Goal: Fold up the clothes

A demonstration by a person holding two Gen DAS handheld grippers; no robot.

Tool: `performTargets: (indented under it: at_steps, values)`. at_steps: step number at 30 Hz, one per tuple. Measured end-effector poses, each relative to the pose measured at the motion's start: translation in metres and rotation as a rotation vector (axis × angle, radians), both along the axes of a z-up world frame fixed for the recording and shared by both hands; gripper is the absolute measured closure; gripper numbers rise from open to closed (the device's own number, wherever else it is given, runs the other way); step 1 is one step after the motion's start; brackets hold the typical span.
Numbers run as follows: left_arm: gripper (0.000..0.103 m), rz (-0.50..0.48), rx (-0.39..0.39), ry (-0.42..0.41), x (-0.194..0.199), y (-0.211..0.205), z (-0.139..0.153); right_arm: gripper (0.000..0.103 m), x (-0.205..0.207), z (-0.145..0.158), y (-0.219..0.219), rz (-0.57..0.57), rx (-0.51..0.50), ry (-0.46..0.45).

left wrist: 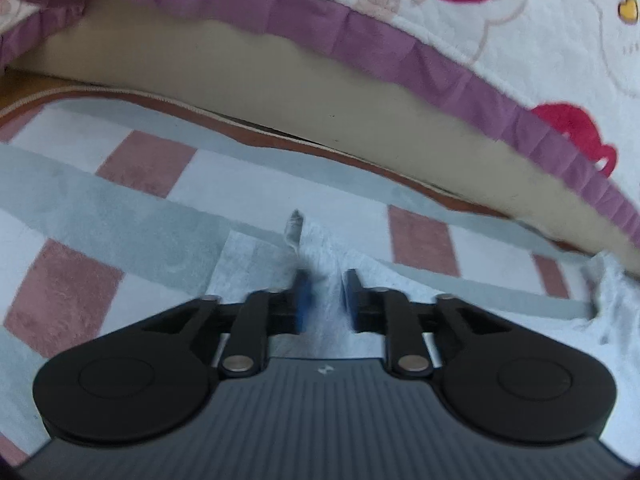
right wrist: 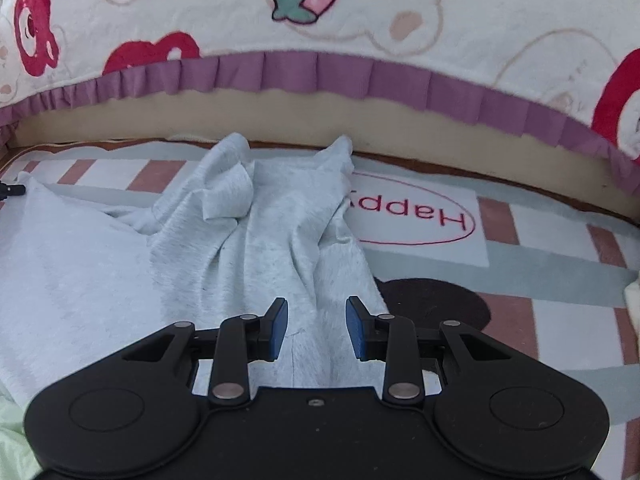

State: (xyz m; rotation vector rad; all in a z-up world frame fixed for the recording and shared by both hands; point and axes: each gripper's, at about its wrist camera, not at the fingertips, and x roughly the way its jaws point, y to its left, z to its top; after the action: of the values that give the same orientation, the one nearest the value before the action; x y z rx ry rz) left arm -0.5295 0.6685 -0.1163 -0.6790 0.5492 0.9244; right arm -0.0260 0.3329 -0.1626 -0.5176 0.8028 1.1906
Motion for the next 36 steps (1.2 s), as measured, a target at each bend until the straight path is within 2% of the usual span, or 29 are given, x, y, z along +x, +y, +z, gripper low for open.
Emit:
performTargets:
  at_steps: [1, 3, 5, 7, 11, 17, 20, 24, 26, 29, 31, 32, 34, 36]
  values:
    - [0.058, -0.004, 0.0, 0.02, 0.003, 0.001, -0.002, 0.066, 0.002, -0.001, 0.004, 0.002, -0.001, 0.01]
    - [0.061, 0.019, 0.024, 0.04, 0.001, -0.003, 0.001, 0.065, 0.005, 0.001, 0.013, 0.012, 0.005, 0.033]
    - [0.098, 0.043, 0.048, 0.059, -0.001, -0.007, 0.005, 0.06, 0.009, 0.005, 0.022, 0.031, 0.02, 0.053]
    - [0.098, 0.066, 0.072, 0.078, -0.003, -0.011, 0.008, 0.056, 0.013, 0.007, 0.031, 0.053, 0.034, 0.065]
    - [0.097, 0.112, 0.119, 0.117, -0.007, -0.02, 0.015, 0.055, 0.026, 0.003, 0.05, 0.056, 0.027, 0.074]
    - [0.098, 0.182, 0.189, 0.174, -0.012, -0.032, 0.025, 0.055, 0.041, -0.015, 0.066, 0.003, 0.009, 0.163]
    - [0.099, 0.187, 0.157, 0.163, -0.02, -0.018, 0.012, 0.055, 0.047, -0.024, 0.07, -0.037, 0.018, 0.229]
    - [0.099, 0.144, 0.179, 0.203, -0.01, -0.016, 0.006, 0.051, 0.054, -0.033, 0.075, -0.096, 0.059, 0.342]
    - [0.099, 0.136, 0.185, 0.219, -0.006, -0.014, 0.002, 0.047, 0.057, -0.036, 0.078, -0.128, 0.074, 0.394]
    - [0.099, 0.147, 0.159, 0.208, -0.006, -0.009, -0.004, 0.046, 0.057, -0.047, 0.089, -0.165, 0.064, 0.421]
    - [0.099, 0.142, 0.161, 0.222, -0.005, -0.011, -0.003, 0.098, 0.049, -0.036, 0.093, -0.116, 0.091, 0.359]
    - [0.099, 0.139, 0.161, 0.23, -0.005, -0.012, -0.003, 0.098, 0.045, -0.03, 0.095, -0.088, 0.106, 0.325]
    - [0.099, 0.134, 0.159, 0.238, -0.004, -0.012, -0.004, 0.099, 0.031, -0.003, 0.082, -0.029, 0.211, 0.243]
    - [0.099, 0.142, 0.152, 0.229, -0.006, -0.009, -0.006, 0.099, 0.02, 0.017, 0.068, -0.024, 0.29, 0.156]
